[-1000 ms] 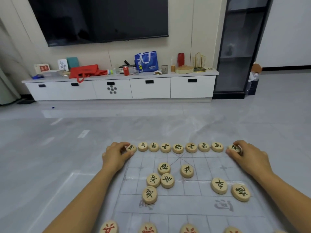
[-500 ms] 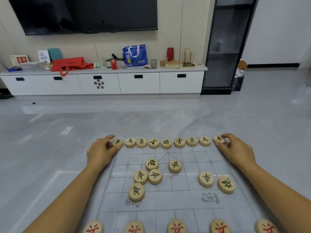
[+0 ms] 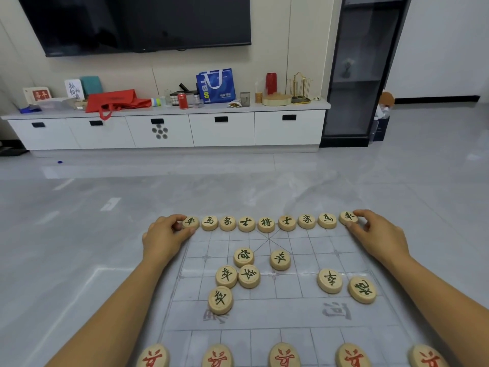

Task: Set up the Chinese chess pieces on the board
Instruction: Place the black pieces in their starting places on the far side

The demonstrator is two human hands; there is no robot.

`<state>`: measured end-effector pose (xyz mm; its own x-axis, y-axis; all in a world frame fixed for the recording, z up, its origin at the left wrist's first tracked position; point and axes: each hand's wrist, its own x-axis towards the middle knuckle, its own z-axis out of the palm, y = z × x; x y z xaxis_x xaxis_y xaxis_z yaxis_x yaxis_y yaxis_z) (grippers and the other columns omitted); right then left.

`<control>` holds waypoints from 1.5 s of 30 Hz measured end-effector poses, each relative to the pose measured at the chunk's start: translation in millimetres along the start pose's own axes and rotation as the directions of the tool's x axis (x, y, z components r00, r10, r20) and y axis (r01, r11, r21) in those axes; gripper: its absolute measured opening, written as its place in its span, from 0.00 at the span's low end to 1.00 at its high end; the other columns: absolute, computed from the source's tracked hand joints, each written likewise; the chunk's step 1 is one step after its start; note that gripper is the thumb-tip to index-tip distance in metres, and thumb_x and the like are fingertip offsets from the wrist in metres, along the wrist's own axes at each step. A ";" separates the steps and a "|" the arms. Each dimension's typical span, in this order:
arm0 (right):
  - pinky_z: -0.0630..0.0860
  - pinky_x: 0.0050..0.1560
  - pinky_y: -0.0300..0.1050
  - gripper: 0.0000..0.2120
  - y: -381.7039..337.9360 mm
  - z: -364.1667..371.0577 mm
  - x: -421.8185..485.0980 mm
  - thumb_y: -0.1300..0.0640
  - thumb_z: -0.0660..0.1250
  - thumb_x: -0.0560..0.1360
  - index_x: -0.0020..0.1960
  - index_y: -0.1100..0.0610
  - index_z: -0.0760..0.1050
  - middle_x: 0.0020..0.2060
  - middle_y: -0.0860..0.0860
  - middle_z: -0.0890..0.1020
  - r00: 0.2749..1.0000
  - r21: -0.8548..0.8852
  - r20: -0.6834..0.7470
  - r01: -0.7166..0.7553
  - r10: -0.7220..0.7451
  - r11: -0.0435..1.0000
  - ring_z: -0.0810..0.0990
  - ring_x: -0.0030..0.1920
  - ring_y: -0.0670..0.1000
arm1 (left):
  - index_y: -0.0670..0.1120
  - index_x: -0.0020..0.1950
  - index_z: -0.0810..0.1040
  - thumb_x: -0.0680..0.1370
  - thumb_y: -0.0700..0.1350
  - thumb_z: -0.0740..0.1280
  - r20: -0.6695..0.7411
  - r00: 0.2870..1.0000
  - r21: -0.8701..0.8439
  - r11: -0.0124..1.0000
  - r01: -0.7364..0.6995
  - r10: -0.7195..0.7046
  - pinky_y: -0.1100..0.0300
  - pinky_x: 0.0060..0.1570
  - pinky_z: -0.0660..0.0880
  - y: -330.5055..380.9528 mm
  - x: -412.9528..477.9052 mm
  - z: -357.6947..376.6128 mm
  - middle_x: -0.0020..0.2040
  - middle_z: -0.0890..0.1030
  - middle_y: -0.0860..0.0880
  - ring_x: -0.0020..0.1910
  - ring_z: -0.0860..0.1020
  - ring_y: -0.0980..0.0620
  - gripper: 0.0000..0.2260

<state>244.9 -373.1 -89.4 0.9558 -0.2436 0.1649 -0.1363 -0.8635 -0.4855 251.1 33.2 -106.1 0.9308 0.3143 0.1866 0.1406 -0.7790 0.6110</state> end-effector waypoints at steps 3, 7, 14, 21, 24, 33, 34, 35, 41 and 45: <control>0.67 0.58 0.53 0.19 -1.2 -0.4 -0.6 0.45 0.59 0.76 0.63 0.53 0.71 0.54 0.56 0.80 1.000 0.002 0.005 0.001 -0.001 1.000 0.76 0.56 0.58 | 0.54 0.55 0.78 0.72 0.55 0.69 0.002 1.000 -0.004 1.000 -0.001 0.001 0.48 0.54 0.71 0.4 -0.4 -0.6 0.46 0.75 0.51 0.51 0.75 0.48 0.13; 0.68 0.58 0.54 0.20 -1.7 -0.8 -1.6 0.45 0.59 0.76 0.63 0.54 0.71 0.53 0.57 0.80 1.000 -0.001 0.003 0.003 -0.003 1.000 0.77 0.55 0.58 | 0.54 0.55 0.78 0.72 0.55 0.69 0.000 1.000 -0.003 1.000 -0.002 0.002 0.48 0.54 0.71 0.0 0.0 -0.5 0.46 0.75 0.50 0.50 0.75 0.48 0.14; 0.68 0.58 0.54 0.20 -4.3 -2.1 -2.3 0.45 0.59 0.76 0.64 0.54 0.71 0.53 0.57 0.80 1.000 -0.002 0.009 -0.001 0.001 1.000 0.77 0.55 0.58 | 0.54 0.54 0.78 0.72 0.55 0.70 -0.003 1.000 -0.010 1.000 0.007 -0.007 0.49 0.54 0.71 1.3 -0.1 -0.3 0.46 0.76 0.50 0.49 0.75 0.48 0.13; 0.68 0.58 0.53 0.19 -4.4 -3.0 -3.5 0.45 0.59 0.76 0.63 0.54 0.71 0.52 0.57 0.80 1.000 0.006 0.015 -0.005 0.005 1.000 0.77 0.54 0.58 | 0.54 0.55 0.78 0.71 0.55 0.70 0.004 1.000 -0.006 1.000 0.013 -0.013 0.48 0.55 0.71 0.8 0.8 -0.5 0.45 0.75 0.51 0.50 0.75 0.48 0.14; 0.68 0.58 0.54 0.19 -4.3 -3.1 -3.5 0.46 0.60 0.76 0.63 0.54 0.71 0.52 0.57 0.80 1.000 0.011 0.015 -0.009 0.009 1.000 0.77 0.54 0.58 | 0.53 0.57 0.77 0.72 0.55 0.69 0.007 1.000 -0.003 1.000 0.022 -0.022 0.47 0.56 0.71 1.8 0.7 -1.1 0.46 0.75 0.51 0.52 0.75 0.47 0.16; 0.68 0.61 0.55 0.26 -3.6 -2.2 -2.6 0.46 0.60 0.75 0.70 0.53 0.61 0.52 0.58 0.79 0.998 0.050 0.028 -0.053 0.052 0.997 0.76 0.55 0.61 | 0.50 0.60 0.74 0.69 0.54 0.73 -0.001 0.998 -0.059 0.996 0.060 -0.060 0.47 0.56 0.72 3.1 0.5 -1.0 0.45 0.77 0.51 0.51 0.75 0.47 0.22; 0.68 0.61 0.55 0.26 -3.8 -2.3 -2.7 0.46 0.60 0.75 0.70 0.53 0.60 0.50 0.58 0.79 0.998 0.060 0.026 -0.062 0.061 0.996 0.76 0.55 0.61 | 0.49 0.60 0.74 0.68 0.54 0.73 -0.001 0.998 -0.062 0.996 0.061 -0.061 0.47 0.56 0.72 3.0 0.5 -1.0 0.45 0.77 0.51 0.51 0.75 0.48 0.22; 0.68 0.61 0.55 0.26 -3.8 -2.2 -2.6 0.46 0.59 0.75 0.70 0.54 0.60 0.48 0.57 0.78 0.997 0.070 0.025 -0.069 0.067 0.995 0.76 0.55 0.61 | 0.49 0.60 0.74 0.68 0.53 0.73 -0.002 0.998 -0.067 0.996 0.063 -0.063 0.47 0.55 0.72 2.8 0.5 -1.0 0.44 0.77 0.51 0.50 0.75 0.48 0.22; 0.69 0.60 0.56 0.25 -1.8 -0.8 -0.8 0.45 0.59 0.75 0.69 0.54 0.61 0.41 0.51 0.74 0.996 0.145 0.020 -0.091 0.089 0.985 0.75 0.53 0.60 | 0.49 0.58 0.73 0.68 0.54 0.74 -0.010 0.997 -0.104 0.992 0.079 -0.080 0.46 0.56 0.71 5.9 -2.0 -2.2 0.41 0.76 0.53 0.48 0.76 0.49 0.23; 0.71 0.55 0.55 0.24 2.2 1.5 1.3 0.46 0.60 0.74 0.67 0.54 0.61 0.41 0.51 0.74 0.992 0.213 0.015 -0.126 0.126 0.969 0.74 0.53 0.61 | 0.49 0.58 0.72 0.69 0.57 0.72 -0.007 0.997 -0.120 0.990 0.077 -0.079 0.46 0.57 0.71 6.4 -3.4 -3.4 0.40 0.75 0.54 0.49 0.75 0.49 0.22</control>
<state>246.3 -374.7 -91.6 0.9349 -0.3434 0.0893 -0.1969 -0.7116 -0.6744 247.6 28.9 -100.3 0.9144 0.3786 0.1433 0.1707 -0.6817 0.7115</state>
